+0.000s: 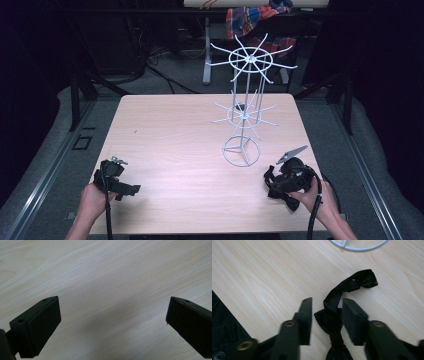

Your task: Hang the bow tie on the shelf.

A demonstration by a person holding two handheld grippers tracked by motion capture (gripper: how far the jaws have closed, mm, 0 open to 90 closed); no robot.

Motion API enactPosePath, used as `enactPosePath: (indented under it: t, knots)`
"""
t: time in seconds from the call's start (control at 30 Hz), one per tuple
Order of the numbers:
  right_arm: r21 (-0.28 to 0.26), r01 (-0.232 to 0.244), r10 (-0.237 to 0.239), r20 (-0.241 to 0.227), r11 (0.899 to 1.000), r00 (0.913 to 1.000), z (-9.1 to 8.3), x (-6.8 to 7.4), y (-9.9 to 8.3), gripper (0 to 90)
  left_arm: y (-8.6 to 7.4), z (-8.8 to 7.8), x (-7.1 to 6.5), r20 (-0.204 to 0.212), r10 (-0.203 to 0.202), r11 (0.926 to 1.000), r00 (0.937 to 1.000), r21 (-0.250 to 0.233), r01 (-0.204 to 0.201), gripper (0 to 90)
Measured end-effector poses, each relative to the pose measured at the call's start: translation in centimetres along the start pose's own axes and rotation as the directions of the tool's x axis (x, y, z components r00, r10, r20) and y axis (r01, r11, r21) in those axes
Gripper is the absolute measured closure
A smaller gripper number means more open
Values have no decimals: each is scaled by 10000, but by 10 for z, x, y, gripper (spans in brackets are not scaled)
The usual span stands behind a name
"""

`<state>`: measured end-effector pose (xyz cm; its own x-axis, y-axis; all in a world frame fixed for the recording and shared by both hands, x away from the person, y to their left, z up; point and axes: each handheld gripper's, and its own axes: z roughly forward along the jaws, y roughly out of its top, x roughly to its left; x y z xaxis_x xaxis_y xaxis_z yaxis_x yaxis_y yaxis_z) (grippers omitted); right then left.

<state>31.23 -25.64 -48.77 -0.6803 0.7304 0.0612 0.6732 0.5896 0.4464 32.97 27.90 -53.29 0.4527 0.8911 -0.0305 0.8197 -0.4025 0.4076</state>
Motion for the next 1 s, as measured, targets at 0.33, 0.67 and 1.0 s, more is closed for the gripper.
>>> enactPosePath:
  t: [0.33,0.67,1.0]
  knots:
    - [-215,72,-66,260,9997,9996,-15,-2,-4,882,0,0,0,34,-8,10000,10000,30,8,0]
    - [-1112,-36,62,232,9938,9997,-37,-8,-4,888,1,1,0,49,39,10000,10000,50,-39,0]
    - [-1420,-27,42,105,9899,9999,-53,-7,4,891,0,0,0,48,7,10000,10000,43,-7,0]
